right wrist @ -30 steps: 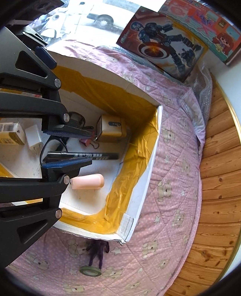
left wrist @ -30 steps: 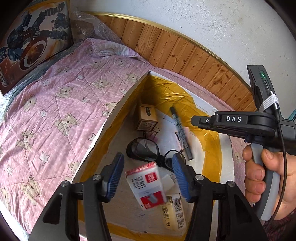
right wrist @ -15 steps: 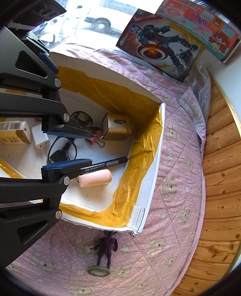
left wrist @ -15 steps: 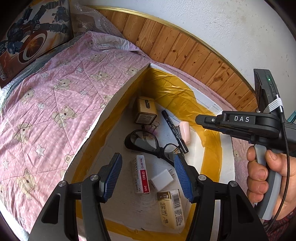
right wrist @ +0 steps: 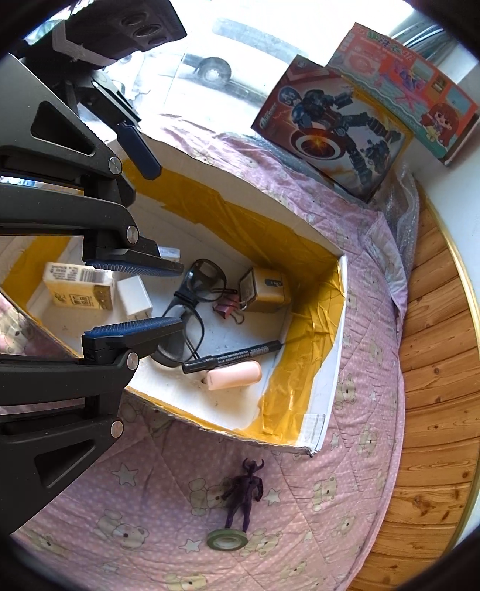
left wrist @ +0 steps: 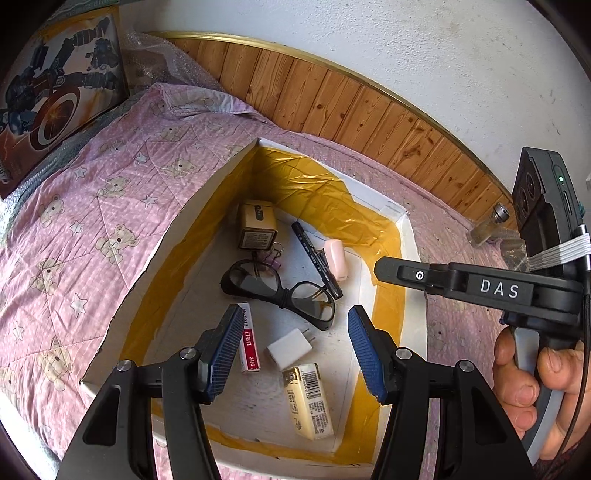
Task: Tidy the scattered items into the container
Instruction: 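Withdraw both open tools from the box toward the purple toy and green tape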
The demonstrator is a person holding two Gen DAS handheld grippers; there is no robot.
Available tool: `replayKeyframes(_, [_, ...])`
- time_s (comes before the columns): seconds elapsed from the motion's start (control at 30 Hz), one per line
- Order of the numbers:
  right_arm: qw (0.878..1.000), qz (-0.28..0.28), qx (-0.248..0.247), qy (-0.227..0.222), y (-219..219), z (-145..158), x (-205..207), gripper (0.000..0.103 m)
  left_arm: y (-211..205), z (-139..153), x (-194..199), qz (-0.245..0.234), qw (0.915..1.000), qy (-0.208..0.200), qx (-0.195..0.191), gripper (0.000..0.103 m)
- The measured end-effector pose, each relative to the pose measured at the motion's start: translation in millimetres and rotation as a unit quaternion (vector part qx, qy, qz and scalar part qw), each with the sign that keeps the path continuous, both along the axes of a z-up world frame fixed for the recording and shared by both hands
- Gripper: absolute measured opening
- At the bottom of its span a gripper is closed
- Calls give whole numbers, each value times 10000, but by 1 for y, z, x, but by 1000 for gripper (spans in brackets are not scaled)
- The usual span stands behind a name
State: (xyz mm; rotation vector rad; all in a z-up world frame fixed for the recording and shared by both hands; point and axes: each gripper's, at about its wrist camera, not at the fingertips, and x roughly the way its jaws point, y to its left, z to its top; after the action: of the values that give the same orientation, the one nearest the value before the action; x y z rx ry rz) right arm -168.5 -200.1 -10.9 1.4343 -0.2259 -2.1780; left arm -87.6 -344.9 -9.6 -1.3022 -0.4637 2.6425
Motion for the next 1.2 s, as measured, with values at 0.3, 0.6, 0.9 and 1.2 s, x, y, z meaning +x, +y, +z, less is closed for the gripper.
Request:
replayKeyframes(0.3, [9987, -271, -422, 135, 43, 16, 36, 26, 33, 22, 15, -289, 9994, 174, -55, 60])
replayKeyframes(0.6, [9954, -718, -609, 193, 99, 20, 51, 26, 83, 36, 23, -690, 9971, 303, -104, 60])
replayKeyframes(0.9, [9911, -1134, -686, 125, 152, 7, 46, 26, 133, 45, 18, -1089, 9932, 400, -120, 62])
replayKeyframes(1.2, [9872, -1520, -471, 109, 196, -14, 13, 26, 170, 36, -3, -1303, 9910, 282, -112, 62])
